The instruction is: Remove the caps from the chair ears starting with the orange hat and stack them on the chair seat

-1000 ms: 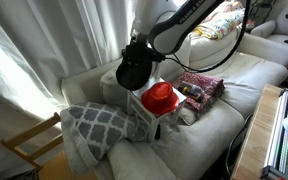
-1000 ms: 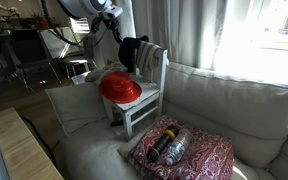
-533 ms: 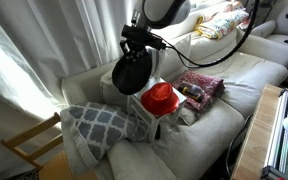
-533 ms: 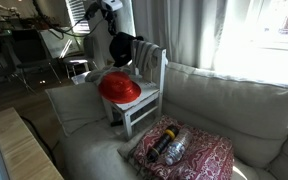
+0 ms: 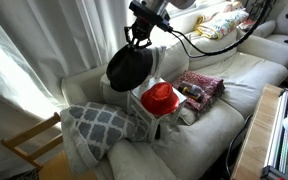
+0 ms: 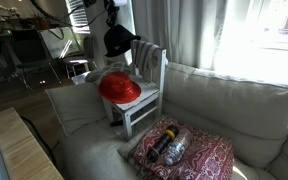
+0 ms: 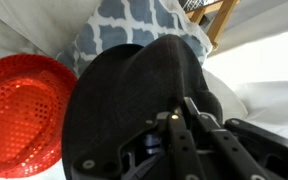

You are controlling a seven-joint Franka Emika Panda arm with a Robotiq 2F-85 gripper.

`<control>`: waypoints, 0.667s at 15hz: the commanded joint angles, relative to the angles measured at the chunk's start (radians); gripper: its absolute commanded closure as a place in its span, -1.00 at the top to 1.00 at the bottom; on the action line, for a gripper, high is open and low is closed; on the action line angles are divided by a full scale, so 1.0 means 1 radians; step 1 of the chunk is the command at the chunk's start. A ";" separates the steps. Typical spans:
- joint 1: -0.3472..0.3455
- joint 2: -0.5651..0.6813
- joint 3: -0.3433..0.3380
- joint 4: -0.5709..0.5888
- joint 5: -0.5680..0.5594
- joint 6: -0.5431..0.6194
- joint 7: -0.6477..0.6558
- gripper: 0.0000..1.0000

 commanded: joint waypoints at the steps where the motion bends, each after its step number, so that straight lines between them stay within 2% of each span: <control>1: -0.070 -0.074 -0.006 -0.061 0.206 -0.157 -0.195 -0.96; 5: -0.122 -0.122 -0.074 -0.093 0.399 -0.414 -0.399 -0.96; 7: -0.138 -0.138 -0.119 -0.110 0.452 -0.545 -0.471 -0.96; 10: -0.148 -0.136 -0.190 -0.131 0.413 -0.714 -0.505 -0.96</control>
